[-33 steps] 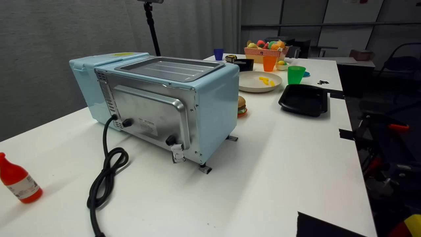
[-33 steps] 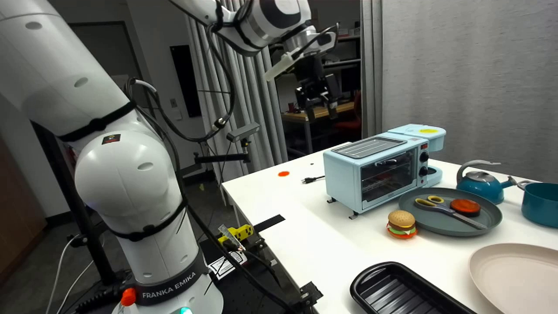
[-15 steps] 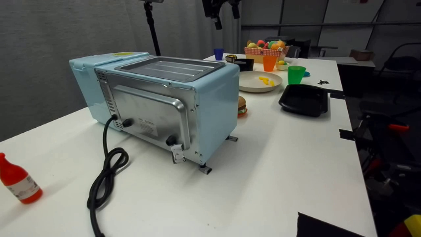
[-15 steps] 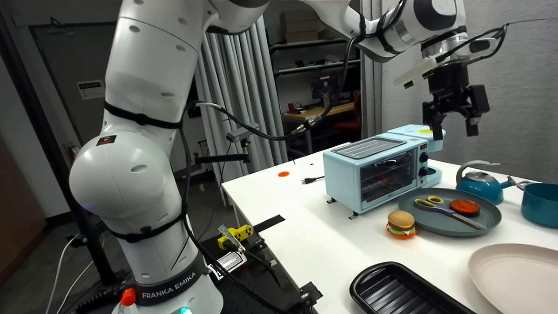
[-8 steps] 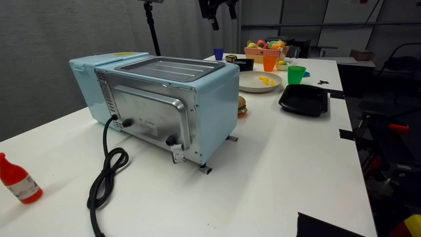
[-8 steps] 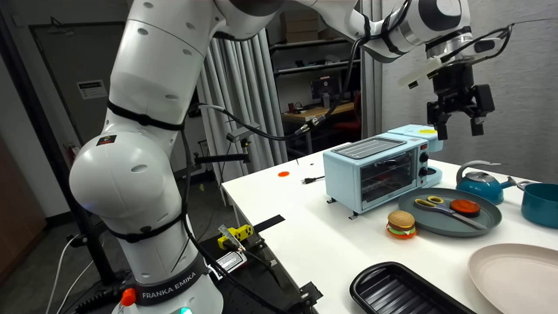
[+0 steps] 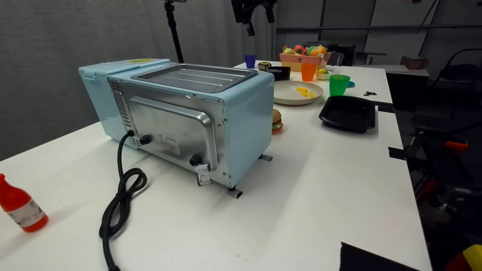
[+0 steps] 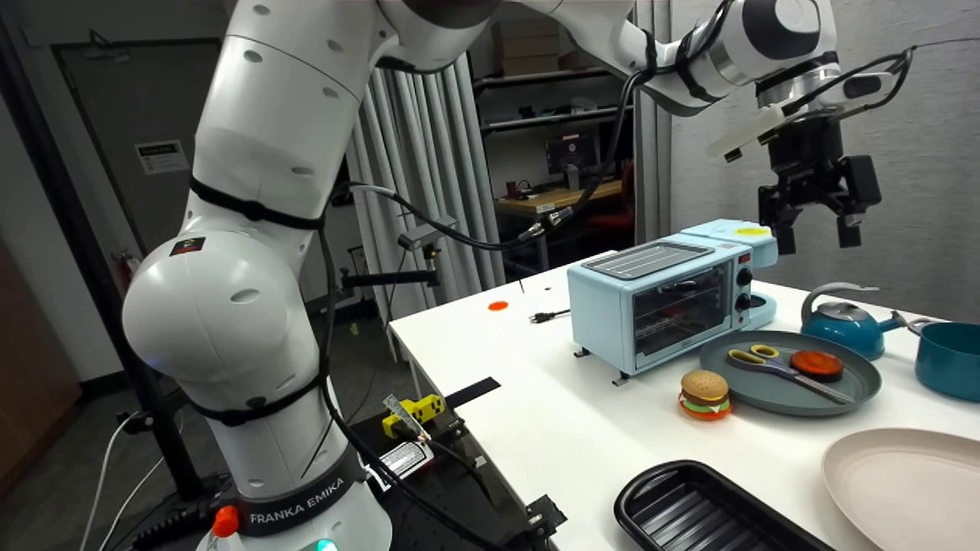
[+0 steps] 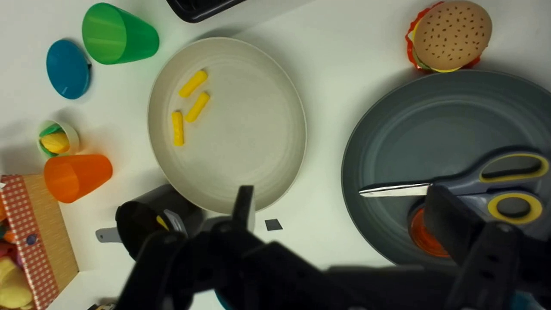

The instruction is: Put two of the yellow objects on the plate into the green cup

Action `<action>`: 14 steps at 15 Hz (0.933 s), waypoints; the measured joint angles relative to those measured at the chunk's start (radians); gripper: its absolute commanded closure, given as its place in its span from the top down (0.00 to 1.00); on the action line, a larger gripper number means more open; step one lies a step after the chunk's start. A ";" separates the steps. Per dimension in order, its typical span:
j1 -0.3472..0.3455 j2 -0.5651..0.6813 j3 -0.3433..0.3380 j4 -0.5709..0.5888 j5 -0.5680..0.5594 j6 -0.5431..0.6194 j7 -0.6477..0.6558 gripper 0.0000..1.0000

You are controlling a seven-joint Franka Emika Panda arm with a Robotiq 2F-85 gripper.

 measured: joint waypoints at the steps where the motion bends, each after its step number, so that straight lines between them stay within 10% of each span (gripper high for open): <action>1: -0.002 0.002 -0.011 -0.003 0.000 0.001 0.000 1.00; 14: -0.149 0.115 -0.087 -0.029 0.115 0.108 0.022 1.00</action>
